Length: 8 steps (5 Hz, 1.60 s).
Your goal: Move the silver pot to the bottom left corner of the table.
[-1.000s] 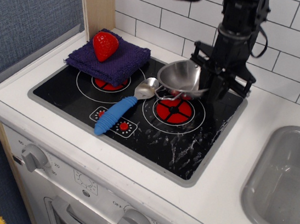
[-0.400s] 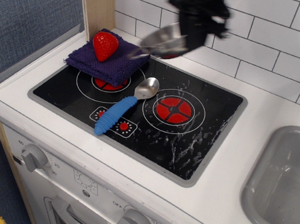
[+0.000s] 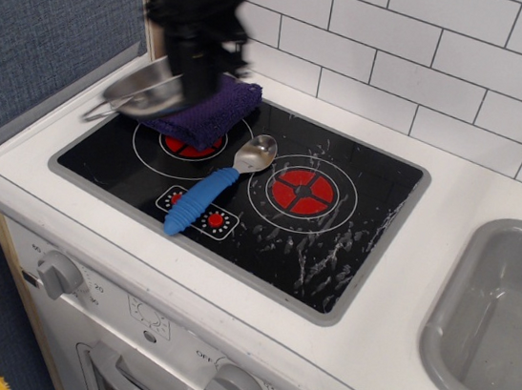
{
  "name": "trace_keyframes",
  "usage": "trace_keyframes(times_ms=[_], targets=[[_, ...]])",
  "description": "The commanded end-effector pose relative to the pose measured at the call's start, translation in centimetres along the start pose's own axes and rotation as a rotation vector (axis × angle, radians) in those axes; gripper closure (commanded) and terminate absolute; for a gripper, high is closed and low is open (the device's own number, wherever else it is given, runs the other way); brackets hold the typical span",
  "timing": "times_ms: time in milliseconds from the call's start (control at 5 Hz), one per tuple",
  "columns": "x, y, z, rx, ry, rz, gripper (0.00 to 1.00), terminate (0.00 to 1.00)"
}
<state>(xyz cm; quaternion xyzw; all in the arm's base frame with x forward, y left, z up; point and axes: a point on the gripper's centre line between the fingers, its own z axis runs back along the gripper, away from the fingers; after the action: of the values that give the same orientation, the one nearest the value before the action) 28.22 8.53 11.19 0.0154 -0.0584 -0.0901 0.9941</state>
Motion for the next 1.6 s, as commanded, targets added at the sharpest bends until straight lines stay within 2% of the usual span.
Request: trace_keyframes(times_ms=[0,400,600,800,1000,1200,1400], targets=[[-3.4,1.7,-1.7,0.046,0.07,0.094,1.0,0.0],[-4.3,1.7,-4.9,0.072,0.177,0.158,1.0,0.0],[-5.0,2.0,-5.2,0.088,0.205,0.202,1.0,0.0],[-5.1,1.9,-5.5,0.082,0.221,0.208,0.0,0.0],[-4.8,1.7,-5.3,0.081,0.207,0.195,0.0,0.0],[-4.2,1.2,-4.8,0.021,0.122,0.121,0.0,0.0],[-3.5,0.4,-3.2,-0.028,0.006,0.021,0.0,0.0]])
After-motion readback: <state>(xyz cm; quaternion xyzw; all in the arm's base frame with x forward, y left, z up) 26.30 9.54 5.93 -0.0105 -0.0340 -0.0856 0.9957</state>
